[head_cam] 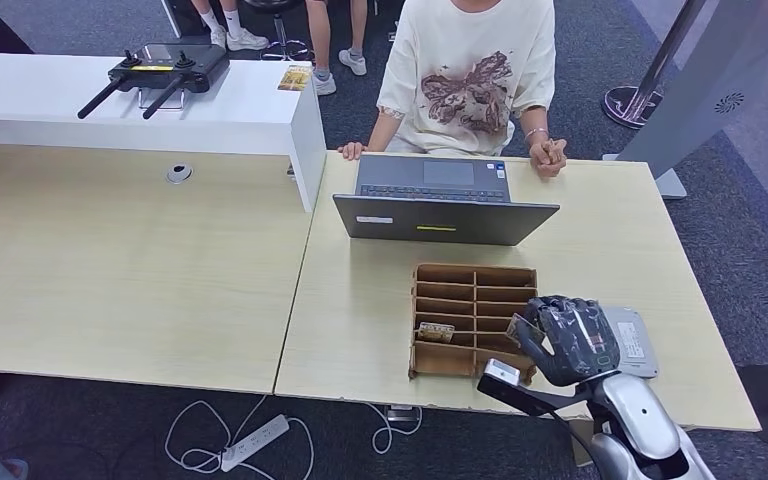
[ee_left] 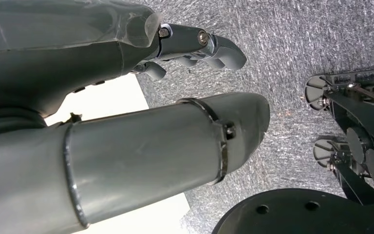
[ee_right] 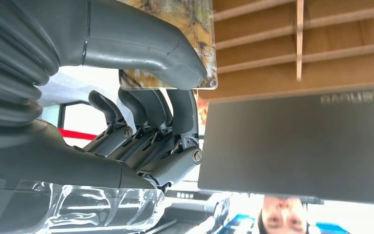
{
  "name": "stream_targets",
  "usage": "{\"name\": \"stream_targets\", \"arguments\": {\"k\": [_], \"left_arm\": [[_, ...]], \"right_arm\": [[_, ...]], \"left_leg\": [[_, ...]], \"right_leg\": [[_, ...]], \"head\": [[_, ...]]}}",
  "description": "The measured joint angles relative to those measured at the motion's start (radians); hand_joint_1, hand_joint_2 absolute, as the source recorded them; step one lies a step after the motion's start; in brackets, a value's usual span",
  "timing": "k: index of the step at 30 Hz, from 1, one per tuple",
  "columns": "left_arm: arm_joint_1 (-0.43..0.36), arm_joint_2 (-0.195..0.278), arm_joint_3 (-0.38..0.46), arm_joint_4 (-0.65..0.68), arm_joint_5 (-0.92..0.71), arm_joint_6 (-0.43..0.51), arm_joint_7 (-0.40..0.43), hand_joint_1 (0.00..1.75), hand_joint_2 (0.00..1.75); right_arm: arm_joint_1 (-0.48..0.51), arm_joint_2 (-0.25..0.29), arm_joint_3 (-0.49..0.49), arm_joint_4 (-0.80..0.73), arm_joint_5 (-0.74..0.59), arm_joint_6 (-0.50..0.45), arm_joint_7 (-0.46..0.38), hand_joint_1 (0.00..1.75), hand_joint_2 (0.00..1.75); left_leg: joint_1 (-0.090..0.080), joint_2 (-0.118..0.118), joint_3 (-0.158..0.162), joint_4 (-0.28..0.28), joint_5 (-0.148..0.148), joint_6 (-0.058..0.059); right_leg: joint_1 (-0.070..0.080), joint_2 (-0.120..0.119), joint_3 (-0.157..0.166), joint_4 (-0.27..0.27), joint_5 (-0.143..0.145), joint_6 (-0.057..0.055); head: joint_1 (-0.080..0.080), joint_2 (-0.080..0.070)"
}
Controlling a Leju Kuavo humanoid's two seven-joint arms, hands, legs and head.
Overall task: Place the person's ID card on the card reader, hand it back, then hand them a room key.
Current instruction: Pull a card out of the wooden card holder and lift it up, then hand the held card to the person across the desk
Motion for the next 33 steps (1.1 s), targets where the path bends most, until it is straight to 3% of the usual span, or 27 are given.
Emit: {"name": "stream_targets", "arguments": {"k": [8, 33], "left_arm": [[0.000, 0.000, 0.000, 0.000, 0.001, 0.000, -0.001, 0.00, 0.00], [-0.001, 0.000, -0.007, 0.000, -0.001, 0.000, -0.002, 0.00, 0.00]], "right_arm": [[0.001, -0.002, -0.014, -0.030, 0.002, -0.019, -0.012, 1.75, 1.75], [-0.010, 0.001, -0.060, -0.158, -0.028, -0.144, -0.132, 1.75, 1.75]], "left_leg": [[0.000, 0.000, 0.000, 0.000, 0.000, 0.000], [0.000, 0.000, 0.000, 0.000, 0.000, 0.000]], "right_leg": [[0.000, 0.000, 0.000, 0.000, 0.000, 0.000], [0.000, 0.000, 0.000, 0.000, 0.000, 0.000]], "head": [[0.000, 0.000], [0.000, 0.000]]}}
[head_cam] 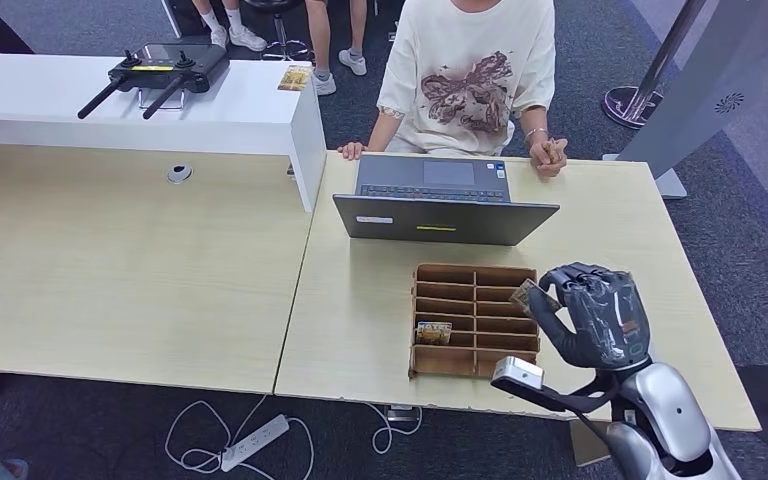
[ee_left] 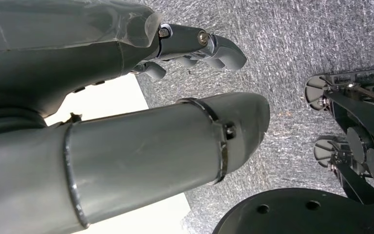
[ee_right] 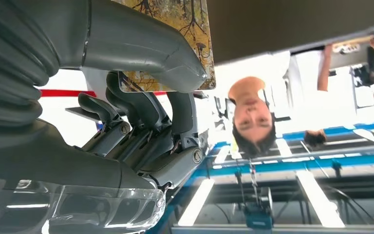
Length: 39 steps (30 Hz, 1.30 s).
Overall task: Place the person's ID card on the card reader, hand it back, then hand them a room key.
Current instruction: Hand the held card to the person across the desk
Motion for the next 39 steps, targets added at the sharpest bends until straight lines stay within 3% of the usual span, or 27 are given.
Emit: {"name": "stream_targets", "arguments": {"k": [10, 20, 30, 39], "left_arm": [[-0.003, 0.000, -0.003, 0.000, -0.007, 0.001, 0.002, 0.00, 0.00], [-0.016, 0.001, -0.019, 0.000, -0.025, 0.001, 0.009, 0.00, 0.00], [-0.023, 0.010, -0.033, 0.000, -0.036, -0.001, 0.014, 0.00, 0.00], [-0.034, 0.017, -0.051, 0.000, -0.054, -0.007, 0.027, 0.00, 0.00]], "right_arm": [[-0.112, 0.016, 0.009, -0.007, -0.011, -0.019, -0.039, 1.75, 1.75], [-0.366, 0.065, 0.068, 0.066, -0.008, 0.037, -0.020, 1.75, 1.75], [-0.642, 0.168, 0.123, 0.277, -0.026, 0.106, -0.001, 1.75, 1.75], [-0.846, 0.309, 0.150, 0.538, 0.017, 0.143, 0.053, 1.75, 1.75]], "left_leg": [[0.000, 0.000, 0.000, 0.000, 0.000, 0.000], [0.000, 0.000, 0.000, 0.000, 0.001, 0.000], [0.000, 0.001, 0.000, 0.000, 0.002, 0.000], [0.000, 0.001, 0.000, 0.000, 0.002, -0.001]], "right_leg": [[0.000, 0.000, 0.000, 0.000, 0.000, 0.000], [0.000, 0.000, 0.000, 0.001, 0.001, -0.001], [0.000, 0.000, 0.000, 0.002, 0.001, 0.000], [0.000, 0.001, -0.001, 0.003, 0.001, 0.000]], "head": [[0.000, 0.000], [0.000, 0.000], [0.000, 0.000], [0.000, 0.000]]}}
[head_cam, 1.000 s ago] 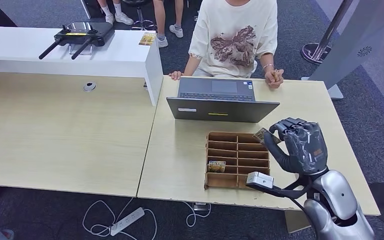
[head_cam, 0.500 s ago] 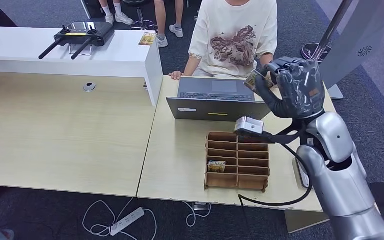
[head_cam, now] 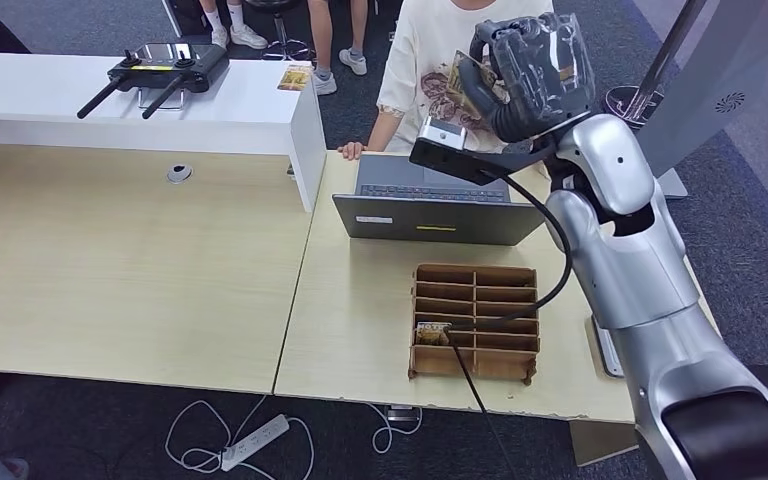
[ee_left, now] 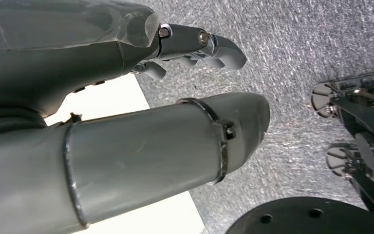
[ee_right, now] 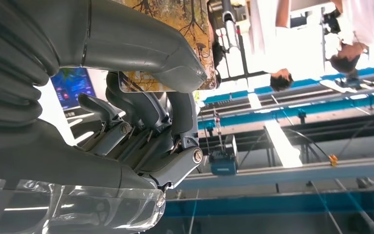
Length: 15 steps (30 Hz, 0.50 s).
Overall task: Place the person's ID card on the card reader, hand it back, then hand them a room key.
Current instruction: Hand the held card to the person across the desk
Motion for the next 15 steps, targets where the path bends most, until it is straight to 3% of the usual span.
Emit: {"name": "stream_targets", "arguments": {"k": [15], "left_arm": [[-0.017, 0.006, -0.026, 0.000, -0.015, 0.003, 0.021, 0.00, 0.00]], "right_arm": [[-0.213, 0.114, -0.033, 0.458, 0.024, -0.052, 0.059, 1.75, 1.75]], "left_leg": [[0.000, 0.000, 0.000, 0.000, 0.000, 0.000]], "right_leg": [[0.000, 0.000, 0.000, 0.000, 0.000, 0.000]], "head": [[0.000, 0.000]]}}
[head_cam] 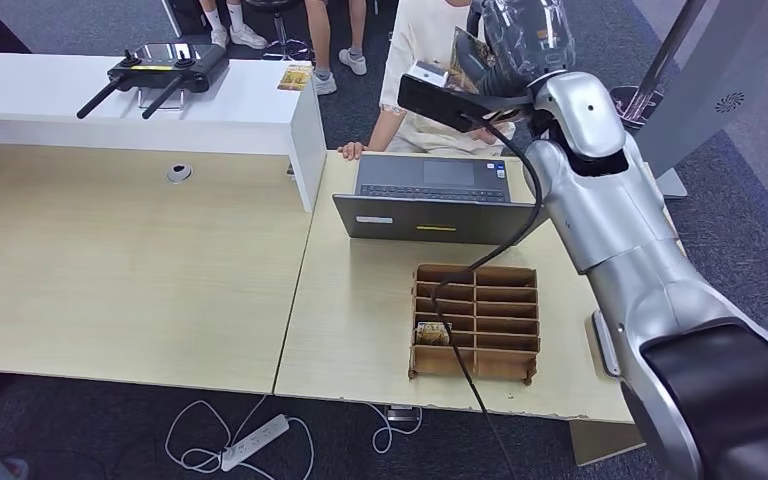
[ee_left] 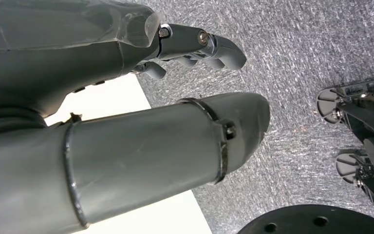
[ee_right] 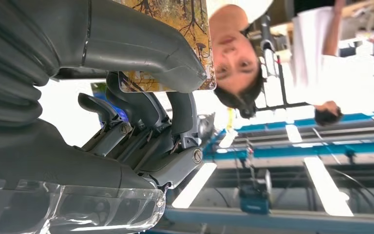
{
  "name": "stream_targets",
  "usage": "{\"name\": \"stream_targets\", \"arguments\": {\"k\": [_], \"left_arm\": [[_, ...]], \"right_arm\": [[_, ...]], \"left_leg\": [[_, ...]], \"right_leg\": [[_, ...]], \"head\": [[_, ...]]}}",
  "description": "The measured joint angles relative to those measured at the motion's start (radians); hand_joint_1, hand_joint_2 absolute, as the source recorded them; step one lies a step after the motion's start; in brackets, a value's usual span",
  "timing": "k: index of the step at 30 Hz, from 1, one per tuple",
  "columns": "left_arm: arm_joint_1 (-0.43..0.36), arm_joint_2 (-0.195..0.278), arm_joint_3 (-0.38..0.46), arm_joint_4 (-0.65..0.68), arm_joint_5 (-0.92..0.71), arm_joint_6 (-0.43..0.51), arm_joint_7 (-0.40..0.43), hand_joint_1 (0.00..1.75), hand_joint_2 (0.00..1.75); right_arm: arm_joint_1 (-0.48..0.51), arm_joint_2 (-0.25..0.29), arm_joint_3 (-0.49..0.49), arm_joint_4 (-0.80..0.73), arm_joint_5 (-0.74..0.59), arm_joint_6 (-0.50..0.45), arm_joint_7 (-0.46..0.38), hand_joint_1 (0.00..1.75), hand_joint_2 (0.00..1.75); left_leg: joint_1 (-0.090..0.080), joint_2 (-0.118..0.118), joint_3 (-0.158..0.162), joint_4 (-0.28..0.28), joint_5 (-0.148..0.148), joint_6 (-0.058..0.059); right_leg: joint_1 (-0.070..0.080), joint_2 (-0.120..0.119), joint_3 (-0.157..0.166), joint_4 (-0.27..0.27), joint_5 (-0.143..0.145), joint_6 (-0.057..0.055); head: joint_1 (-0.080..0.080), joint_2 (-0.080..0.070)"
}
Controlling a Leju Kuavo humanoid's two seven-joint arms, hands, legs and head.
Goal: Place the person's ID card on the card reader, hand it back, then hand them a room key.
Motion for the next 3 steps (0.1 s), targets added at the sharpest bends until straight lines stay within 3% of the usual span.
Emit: {"name": "stream_targets", "arguments": {"k": [3], "left_arm": [[0.000, -0.002, -0.002, 0.000, 0.001, 0.003, 0.003, 0.00, 0.00]], "right_arm": [[-0.022, 0.008, -0.026, 0.068, -0.005, 0.000, 0.020, 1.75, 1.75]], "left_leg": [[0.000, 0.000, 0.000, 0.000, 0.000, 0.000]], "right_leg": [[0.000, 0.000, 0.000, 0.000, 0.000, 0.000]], "head": [[0.000, 0.000]]}}
